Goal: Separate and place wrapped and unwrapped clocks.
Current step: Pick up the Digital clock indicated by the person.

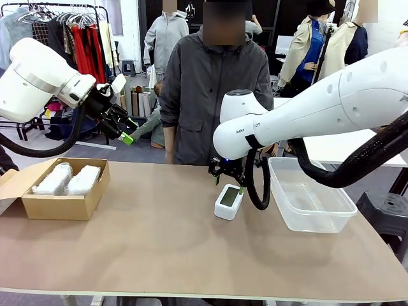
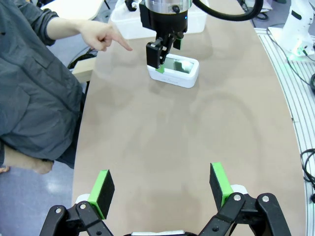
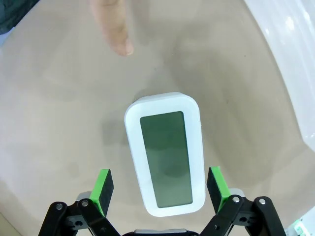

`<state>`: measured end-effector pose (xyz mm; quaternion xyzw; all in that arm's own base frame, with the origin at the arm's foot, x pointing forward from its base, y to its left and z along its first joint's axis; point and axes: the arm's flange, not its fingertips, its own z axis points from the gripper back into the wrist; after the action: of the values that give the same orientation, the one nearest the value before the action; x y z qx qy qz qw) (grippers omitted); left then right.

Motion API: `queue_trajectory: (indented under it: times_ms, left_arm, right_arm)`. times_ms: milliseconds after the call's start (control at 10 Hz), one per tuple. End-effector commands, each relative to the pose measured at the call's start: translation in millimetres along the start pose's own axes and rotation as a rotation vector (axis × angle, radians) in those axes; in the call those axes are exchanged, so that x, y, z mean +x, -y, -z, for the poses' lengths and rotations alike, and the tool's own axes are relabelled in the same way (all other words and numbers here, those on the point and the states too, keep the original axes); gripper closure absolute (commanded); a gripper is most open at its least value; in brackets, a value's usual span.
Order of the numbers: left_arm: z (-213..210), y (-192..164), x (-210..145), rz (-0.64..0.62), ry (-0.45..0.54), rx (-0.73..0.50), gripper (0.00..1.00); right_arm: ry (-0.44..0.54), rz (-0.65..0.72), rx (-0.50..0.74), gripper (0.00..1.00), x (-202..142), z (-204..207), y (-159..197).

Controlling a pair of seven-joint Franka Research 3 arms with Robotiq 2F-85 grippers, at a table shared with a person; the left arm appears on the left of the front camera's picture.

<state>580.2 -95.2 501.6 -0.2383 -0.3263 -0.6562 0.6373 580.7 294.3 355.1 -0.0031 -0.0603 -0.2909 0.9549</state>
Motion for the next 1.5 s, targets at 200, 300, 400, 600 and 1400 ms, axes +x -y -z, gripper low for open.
queue_trajectory:
  times_ms: [200, 300, 400, 600, 1400]
  left_arm:
    - [-1.3, 1.3, -0.1, 0.009, -0.001, 0.002, 0.00]
    - [-1.3, 1.3, -0.1, 0.009, -0.001, 0.002, 0.00]
    - [-1.3, 1.3, -0.1, 0.009, -0.001, 0.002, 0.00]
    - [-1.3, 1.3, -0.1, 0.009, -0.001, 0.002, 0.00]
    - [-1.3, 1.3, -0.1, 0.009, -0.001, 0.002, 0.00]
  right_arm:
    - [-0.017, -0.021, 0.009, 0.00, 4.7, 4.3, 11.0]
    - [-0.025, -0.016, 0.012, 0.00, 5.3, 9.0, 13.1]
    - [-0.038, -0.017, 0.009, 0.00, 6.6, 14.9, 16.0]
    - [-0.050, -0.027, 0.013, 0.00, 11.3, 25.7, 20.1]
    - [-0.057, -0.073, 0.067, 0.00, 24.4, 46.7, 18.2]
